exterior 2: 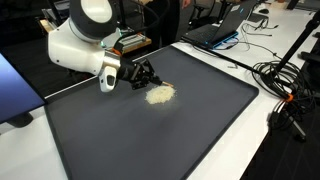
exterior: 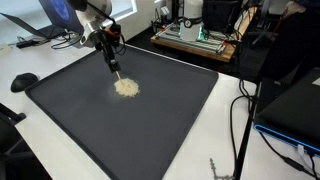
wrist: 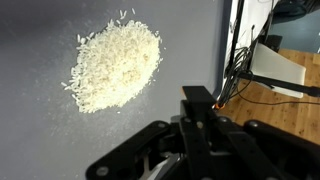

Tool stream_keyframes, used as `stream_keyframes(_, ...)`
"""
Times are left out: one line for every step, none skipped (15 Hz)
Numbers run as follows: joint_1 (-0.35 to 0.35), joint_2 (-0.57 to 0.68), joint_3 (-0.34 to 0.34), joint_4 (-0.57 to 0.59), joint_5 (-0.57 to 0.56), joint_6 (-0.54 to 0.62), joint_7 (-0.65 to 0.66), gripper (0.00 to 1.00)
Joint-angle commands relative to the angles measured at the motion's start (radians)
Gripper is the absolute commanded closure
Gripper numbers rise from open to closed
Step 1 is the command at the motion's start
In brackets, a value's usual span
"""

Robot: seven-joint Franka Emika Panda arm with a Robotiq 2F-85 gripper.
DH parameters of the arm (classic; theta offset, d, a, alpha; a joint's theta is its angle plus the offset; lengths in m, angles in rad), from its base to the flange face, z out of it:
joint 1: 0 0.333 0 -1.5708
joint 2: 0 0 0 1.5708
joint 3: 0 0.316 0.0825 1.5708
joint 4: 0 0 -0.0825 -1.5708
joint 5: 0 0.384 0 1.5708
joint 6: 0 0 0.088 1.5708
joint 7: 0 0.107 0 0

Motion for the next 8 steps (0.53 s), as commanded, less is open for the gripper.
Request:
stream_keyframes(0.016,-0.002,-0.037,-0.034,0.084,-0.005,-0.026,0.97)
stream_keyframes(0.021,-0.009,-0.044,-0.052,0.103,0.008,-0.024,0.97)
stream_keyframes(0.023,-0.015,-0.048,-0.069,0.125,0.008,-0.031,0.97)
stream_keyframes(0.027,-0.021,-0.054,-0.083,0.146,0.015,-0.029,0.97)
stream_keyframes(0.031,-0.026,-0.059,-0.099,0.171,0.023,-0.028,0.97)
stream_keyframes(0.036,-0.026,-0.065,-0.109,0.189,0.026,-0.028,0.97)
stream_keyframes(0.042,-0.031,-0.071,-0.125,0.211,0.037,-0.031,0.97)
stream_keyframes(0.049,-0.035,-0.075,-0.140,0.227,0.043,-0.036,0.97)
